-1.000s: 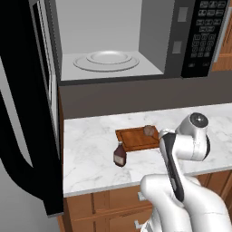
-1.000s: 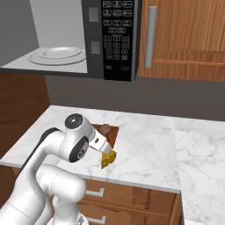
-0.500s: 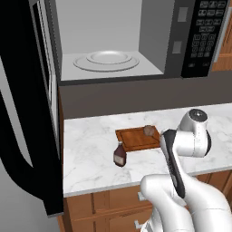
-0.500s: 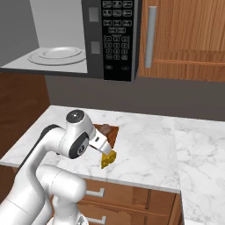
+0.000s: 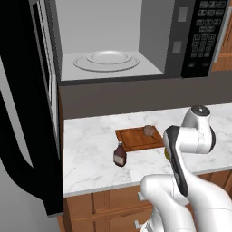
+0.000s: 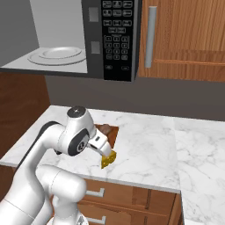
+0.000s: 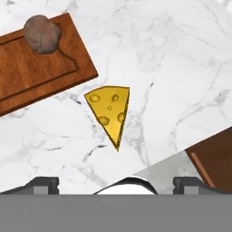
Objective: Retrieve the reheated potato from the microwave, then place the potato, cheese, and condiment on the cutting board.
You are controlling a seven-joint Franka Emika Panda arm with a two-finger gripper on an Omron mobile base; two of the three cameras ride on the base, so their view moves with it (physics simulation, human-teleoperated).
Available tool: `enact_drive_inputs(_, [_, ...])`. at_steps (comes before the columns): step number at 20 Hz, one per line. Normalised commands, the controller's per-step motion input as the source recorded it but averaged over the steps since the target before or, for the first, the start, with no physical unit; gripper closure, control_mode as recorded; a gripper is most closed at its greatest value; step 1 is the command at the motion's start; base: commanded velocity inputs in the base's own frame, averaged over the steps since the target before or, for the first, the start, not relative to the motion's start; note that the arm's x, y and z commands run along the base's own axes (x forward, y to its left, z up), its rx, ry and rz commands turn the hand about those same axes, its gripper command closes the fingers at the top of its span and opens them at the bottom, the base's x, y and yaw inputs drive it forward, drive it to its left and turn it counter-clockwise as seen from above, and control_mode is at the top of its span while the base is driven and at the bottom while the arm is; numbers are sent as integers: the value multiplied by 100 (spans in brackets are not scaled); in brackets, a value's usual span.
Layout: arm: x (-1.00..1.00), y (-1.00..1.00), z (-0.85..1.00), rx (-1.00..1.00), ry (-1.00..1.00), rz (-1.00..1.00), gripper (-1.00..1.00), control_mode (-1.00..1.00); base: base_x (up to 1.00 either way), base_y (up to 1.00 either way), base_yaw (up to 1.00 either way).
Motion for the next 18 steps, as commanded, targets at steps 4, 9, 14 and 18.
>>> enact_drive_inputs(4, [-14, 0, -1, 0, 11, 0, -100, -100, 0, 0, 0])
enact_drive_inputs(9, [1, 1, -20, 0, 11, 2, -100, -100, 0, 0, 0])
enact_drive_inputs(14, [14, 3, -15, 0, 3, 6, -100, -100, 0, 0, 0])
enact_drive_inputs(18, [8, 0, -14, 0, 1, 6, -100, -100, 0, 0, 0])
